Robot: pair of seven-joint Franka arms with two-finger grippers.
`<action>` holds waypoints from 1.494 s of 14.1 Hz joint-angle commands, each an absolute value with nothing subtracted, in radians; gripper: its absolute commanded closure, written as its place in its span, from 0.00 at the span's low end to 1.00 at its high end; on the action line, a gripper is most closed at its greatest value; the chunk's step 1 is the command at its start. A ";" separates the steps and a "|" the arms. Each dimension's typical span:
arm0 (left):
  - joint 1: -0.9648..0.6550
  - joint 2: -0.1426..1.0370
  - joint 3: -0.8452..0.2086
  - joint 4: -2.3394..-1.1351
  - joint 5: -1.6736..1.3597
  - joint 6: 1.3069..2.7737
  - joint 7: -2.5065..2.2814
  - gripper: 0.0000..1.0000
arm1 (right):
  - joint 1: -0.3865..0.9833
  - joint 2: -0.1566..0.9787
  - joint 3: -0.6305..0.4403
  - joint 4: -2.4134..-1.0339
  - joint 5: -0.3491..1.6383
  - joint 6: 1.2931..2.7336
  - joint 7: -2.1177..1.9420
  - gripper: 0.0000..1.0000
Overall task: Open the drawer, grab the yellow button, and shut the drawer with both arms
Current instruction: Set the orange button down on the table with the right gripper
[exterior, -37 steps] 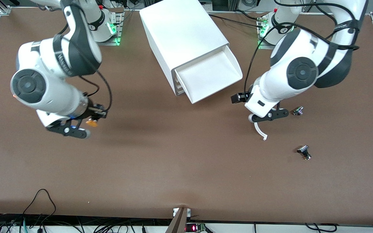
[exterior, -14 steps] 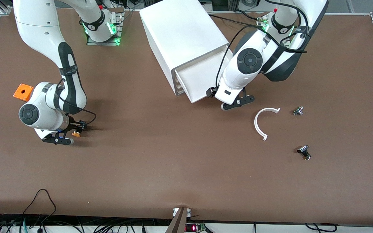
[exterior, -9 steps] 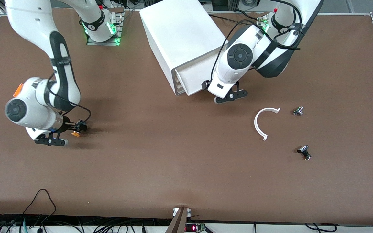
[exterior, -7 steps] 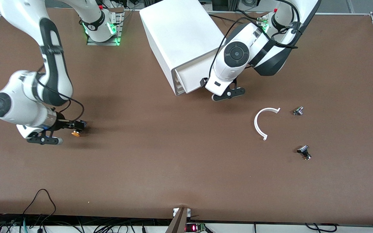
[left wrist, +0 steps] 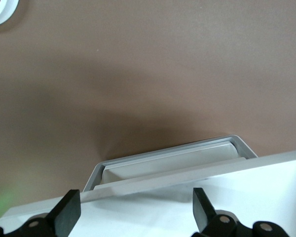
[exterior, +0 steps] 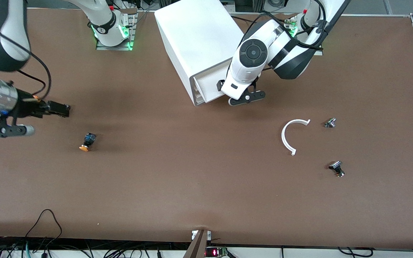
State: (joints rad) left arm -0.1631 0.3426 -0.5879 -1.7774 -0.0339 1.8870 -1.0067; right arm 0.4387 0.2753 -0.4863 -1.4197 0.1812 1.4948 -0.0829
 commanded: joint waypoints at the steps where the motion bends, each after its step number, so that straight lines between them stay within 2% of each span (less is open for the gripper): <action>1: -0.146 0.310 -0.586 -1.783 0.000 1.885 -1.022 0.00 | 0.437 0.282 -0.488 -1.309 0.164 1.355 -0.040 0.01; 5: -0.118 0.305 -0.580 -1.761 0.015 1.920 -1.020 0.00 | 0.445 0.227 -0.474 -1.308 0.144 1.374 0.041 0.01; 8: -0.120 0.331 -0.587 -1.779 0.060 1.943 -1.023 0.00 | 0.446 0.163 -0.474 -1.411 0.141 1.471 0.044 0.01; 13: -0.133 0.331 -0.595 -1.813 0.061 1.947 -1.049 0.00 | 0.486 0.166 -0.474 -1.402 0.100 1.473 0.095 0.01; 17: -0.135 0.330 -0.646 -1.819 0.049 1.941 -1.086 0.00 | 0.496 0.166 -0.460 -1.404 0.100 1.476 0.256 0.01; 18: -0.133 0.333 -0.666 -1.819 0.046 1.939 -1.089 0.00 | 0.433 0.166 -0.393 -1.404 0.100 1.473 0.259 0.01; 20: -0.133 0.331 -0.684 -1.828 0.044 1.934 -1.091 0.00 | 0.167 0.160 -0.089 -1.402 0.088 1.480 0.268 0.01; 21: -0.133 0.330 -0.693 -1.833 0.043 1.930 -1.091 0.00 | 0.082 0.160 0.004 -1.402 0.063 1.480 0.293 0.01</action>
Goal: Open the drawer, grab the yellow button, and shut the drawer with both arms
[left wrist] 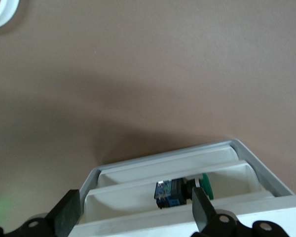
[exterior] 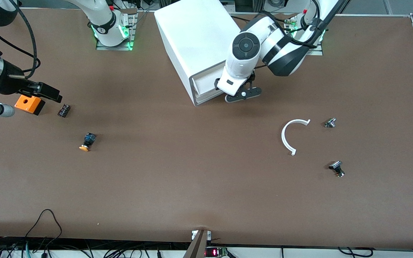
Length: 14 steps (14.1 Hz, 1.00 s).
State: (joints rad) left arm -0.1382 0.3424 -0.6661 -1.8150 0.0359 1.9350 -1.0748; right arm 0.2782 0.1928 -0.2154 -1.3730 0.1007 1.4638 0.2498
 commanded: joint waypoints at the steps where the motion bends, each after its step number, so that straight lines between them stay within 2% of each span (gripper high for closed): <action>1: -0.130 0.331 -0.710 -1.838 0.043 1.930 -1.091 0.00 | 0.051 0.155 0.043 -1.402 0.045 1.479 0.313 0.01; 4: -0.133 0.333 -0.715 -1.844 0.038 1.930 -1.091 0.00 | 0.002 0.141 0.078 -1.402 0.048 1.474 0.304 0.01; 6: -0.133 0.333 -0.716 -1.847 0.012 1.930 -1.091 0.00 | -0.099 0.138 0.223 -1.402 0.041 1.467 0.314 0.01; 11: -0.130 0.328 -0.745 -1.847 -0.015 1.921 -1.092 0.00 | -0.098 0.085 0.215 -1.437 0.032 1.508 0.316 0.01; 12: -0.132 0.328 -0.746 -1.847 -0.015 1.911 -1.092 0.00 | -0.085 0.065 0.190 -1.468 0.031 1.526 0.308 0.01; 14: -0.132 0.327 -0.747 -1.847 -0.015 1.901 -1.092 0.00 | 0.033 0.023 0.042 -1.532 0.031 1.563 0.269 0.01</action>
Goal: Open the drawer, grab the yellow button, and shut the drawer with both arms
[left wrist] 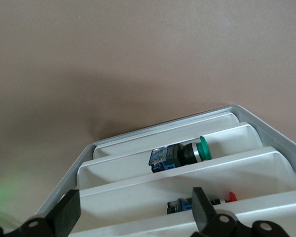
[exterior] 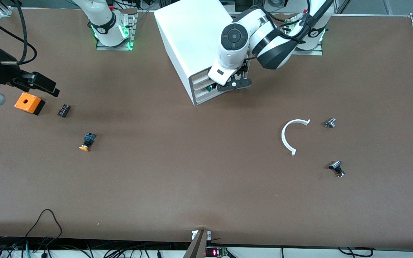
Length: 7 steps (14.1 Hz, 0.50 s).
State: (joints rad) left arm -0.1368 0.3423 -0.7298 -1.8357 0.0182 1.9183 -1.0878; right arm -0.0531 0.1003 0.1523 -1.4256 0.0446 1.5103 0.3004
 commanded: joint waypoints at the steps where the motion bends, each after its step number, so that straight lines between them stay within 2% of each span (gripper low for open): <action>1: -0.130 0.327 -0.747 -1.845 -0.015 1.891 -1.092 0.00 | 0.055 0.011 0.016 -1.549 0.031 1.568 0.259 0.01; 7: -0.130 0.327 -0.747 -1.842 -0.017 1.885 -1.091 0.00 | 0.057 0.008 0.017 -1.549 0.003 1.568 0.256 0.01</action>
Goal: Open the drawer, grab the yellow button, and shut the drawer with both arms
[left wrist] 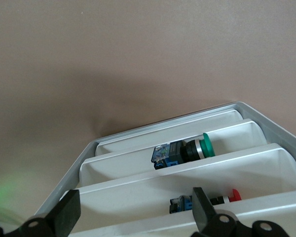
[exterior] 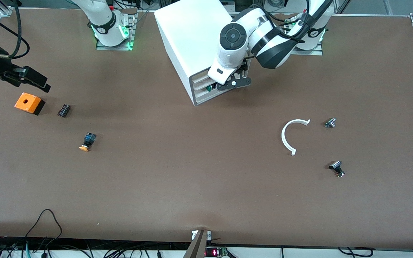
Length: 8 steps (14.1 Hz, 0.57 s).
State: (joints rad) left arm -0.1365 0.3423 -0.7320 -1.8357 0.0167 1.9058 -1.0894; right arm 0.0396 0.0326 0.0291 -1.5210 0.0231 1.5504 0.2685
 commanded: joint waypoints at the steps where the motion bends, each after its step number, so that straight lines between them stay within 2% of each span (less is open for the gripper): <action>1: -0.126 0.327 -0.747 -1.835 -0.017 1.882 -1.089 0.00 | 0.060 0.009 0.020 -1.545 0.003 1.568 0.256 0.01; 4: -0.091 0.289 -0.738 -1.798 0.001 1.832 -1.063 0.00 | 0.064 0.012 0.023 -1.537 0.002 1.562 0.262 0.01; 8: 0.047 0.287 -0.733 -1.628 0.029 1.680 -0.910 0.00 | 0.066 0.017 0.023 -1.540 0.003 1.537 0.256 0.01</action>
State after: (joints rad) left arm -0.0234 0.2974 -0.7300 -1.7188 0.0180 1.7675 -1.0032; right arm 0.0552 0.0320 0.0292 -1.5241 0.0184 1.5461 0.2684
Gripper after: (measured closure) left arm 0.000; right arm 0.004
